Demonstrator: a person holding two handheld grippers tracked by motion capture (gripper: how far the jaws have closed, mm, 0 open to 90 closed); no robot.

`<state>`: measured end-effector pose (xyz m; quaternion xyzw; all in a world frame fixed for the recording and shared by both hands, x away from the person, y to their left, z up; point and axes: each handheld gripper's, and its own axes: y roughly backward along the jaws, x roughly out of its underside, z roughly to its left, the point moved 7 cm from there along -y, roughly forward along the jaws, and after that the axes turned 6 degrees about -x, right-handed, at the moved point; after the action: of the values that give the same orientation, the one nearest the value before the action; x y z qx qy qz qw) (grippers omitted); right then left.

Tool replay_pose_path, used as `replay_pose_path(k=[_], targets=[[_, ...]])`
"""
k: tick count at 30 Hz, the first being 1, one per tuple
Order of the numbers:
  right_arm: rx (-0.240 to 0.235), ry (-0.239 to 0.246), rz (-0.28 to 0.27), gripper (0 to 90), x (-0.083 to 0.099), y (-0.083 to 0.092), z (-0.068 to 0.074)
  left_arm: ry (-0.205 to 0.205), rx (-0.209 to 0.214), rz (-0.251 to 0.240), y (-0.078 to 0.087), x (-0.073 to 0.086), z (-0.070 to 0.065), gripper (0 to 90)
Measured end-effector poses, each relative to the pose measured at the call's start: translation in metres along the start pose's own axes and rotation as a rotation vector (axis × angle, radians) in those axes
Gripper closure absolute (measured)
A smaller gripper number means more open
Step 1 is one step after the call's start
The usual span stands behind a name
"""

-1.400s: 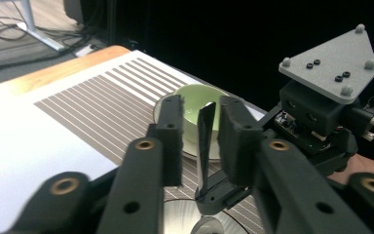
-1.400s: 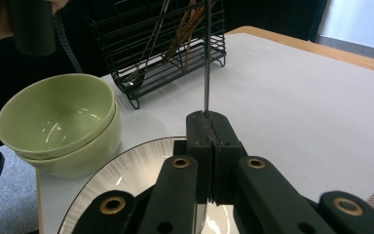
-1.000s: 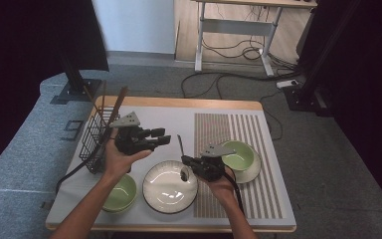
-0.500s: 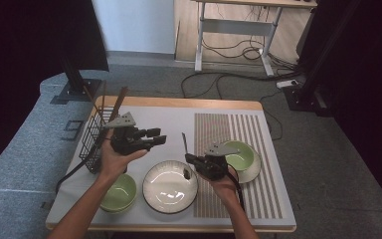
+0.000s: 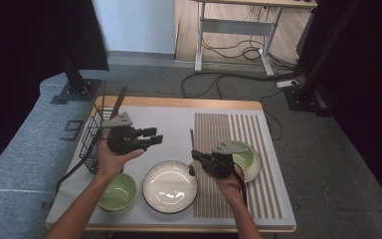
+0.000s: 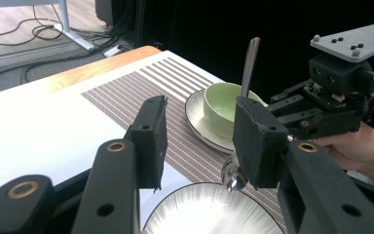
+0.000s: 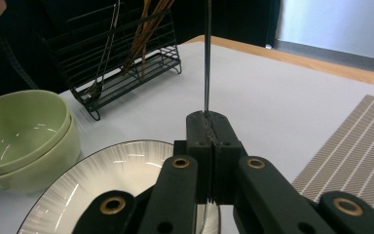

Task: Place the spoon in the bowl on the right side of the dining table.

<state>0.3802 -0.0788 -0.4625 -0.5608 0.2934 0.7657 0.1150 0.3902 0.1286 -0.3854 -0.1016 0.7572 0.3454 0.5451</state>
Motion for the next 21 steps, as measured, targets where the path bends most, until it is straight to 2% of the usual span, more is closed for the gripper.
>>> replay_pose_path(k=[3, 12, 21], targets=[[0.005, -0.003, -0.004, 89.3, -0.001, 0.003, -0.002, -0.004, 0.001, 0.008, 0.002, 0.001, 0.000, 55.9], [0.037, -0.011, -0.024, 89.3, -0.003, 0.012, -0.012, 0.019, -0.020, -0.007, 0.011, 0.005, 0.010, 56.3], [0.073, -0.032, -0.048, 89.3, -0.004, 0.023, -0.023, 0.002, -0.029, 0.008, 0.015, 0.007, 0.012, 56.2]])
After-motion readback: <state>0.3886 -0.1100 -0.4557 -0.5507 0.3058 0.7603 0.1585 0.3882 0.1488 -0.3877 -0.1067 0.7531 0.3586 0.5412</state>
